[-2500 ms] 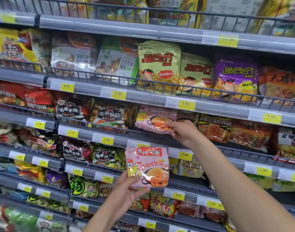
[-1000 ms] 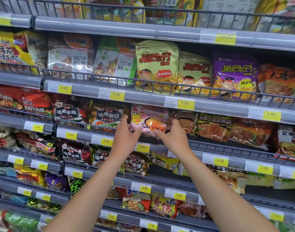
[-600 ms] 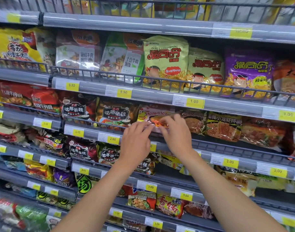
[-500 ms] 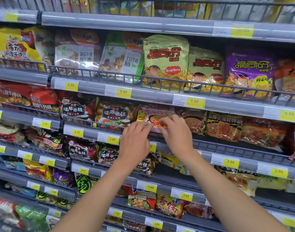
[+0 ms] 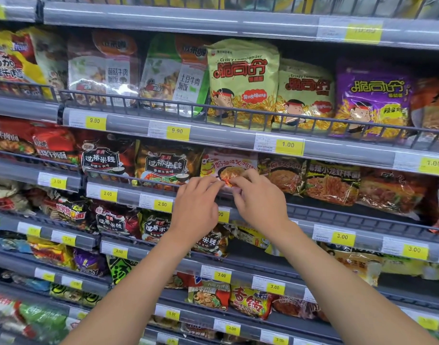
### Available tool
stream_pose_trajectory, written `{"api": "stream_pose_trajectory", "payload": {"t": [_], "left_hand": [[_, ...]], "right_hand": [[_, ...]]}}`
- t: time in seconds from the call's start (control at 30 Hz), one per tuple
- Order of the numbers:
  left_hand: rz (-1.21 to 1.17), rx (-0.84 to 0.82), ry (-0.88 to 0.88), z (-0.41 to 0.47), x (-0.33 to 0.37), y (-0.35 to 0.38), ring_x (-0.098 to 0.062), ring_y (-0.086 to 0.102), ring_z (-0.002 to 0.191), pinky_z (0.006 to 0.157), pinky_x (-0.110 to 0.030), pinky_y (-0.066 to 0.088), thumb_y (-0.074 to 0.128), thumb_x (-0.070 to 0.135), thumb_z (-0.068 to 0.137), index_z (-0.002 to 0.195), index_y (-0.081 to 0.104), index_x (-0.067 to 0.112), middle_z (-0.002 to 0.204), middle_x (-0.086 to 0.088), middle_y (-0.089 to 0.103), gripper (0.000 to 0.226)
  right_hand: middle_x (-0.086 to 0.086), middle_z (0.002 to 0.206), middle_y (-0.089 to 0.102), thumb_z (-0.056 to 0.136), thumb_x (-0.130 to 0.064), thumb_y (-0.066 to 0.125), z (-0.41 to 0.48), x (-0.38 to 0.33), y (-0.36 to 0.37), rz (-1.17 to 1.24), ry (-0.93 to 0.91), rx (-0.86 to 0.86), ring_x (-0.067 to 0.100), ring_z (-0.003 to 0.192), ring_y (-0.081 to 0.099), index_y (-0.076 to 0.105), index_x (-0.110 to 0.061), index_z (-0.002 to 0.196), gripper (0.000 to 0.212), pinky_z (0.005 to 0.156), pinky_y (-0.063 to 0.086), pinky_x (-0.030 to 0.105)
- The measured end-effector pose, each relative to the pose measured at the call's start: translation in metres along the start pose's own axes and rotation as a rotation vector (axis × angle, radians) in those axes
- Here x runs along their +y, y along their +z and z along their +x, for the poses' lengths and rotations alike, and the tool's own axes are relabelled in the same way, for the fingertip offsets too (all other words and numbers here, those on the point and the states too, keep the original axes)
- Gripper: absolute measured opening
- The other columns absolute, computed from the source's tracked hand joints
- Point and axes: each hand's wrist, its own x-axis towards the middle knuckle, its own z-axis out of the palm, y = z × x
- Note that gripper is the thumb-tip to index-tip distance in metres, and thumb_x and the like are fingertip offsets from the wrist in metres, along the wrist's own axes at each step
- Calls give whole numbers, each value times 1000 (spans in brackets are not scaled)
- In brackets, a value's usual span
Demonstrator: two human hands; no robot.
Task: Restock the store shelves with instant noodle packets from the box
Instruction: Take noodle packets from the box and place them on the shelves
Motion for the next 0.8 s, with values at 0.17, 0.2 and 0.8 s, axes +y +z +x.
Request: {"api": "stream_pose_trajectory", "payload": {"t": [0.17,0.2,0.8], "left_hand": [[-29,0,34,7,-5,2,-18,45,125,100,-39,46,50,15,85,134,55,23,134,7,54,50],[-33,-7,35,10,-5,3,-19,45,125,100,-39,47,50,13,85,134,55,22,134,6,55,50],[67,-55,27,0,2,8,-20,54,116,101,-37,39,57,22,81,135,57,22,127,4,59,54]], "right_hand": [[-7,114,58,95,-34,56,6,4,-3,40,9,-78,19,91,63,64,-35,123,30,55,49,29],[-6,115,59,95,-34,56,9,4,-4,55,21,-105,20,93,63,63,-35,125,30,56,49,30],[-9,122,55,98,-57,37,6,10,2,94,11,-362,19,113,57,54,-39,135,45,91,45,45]]}}
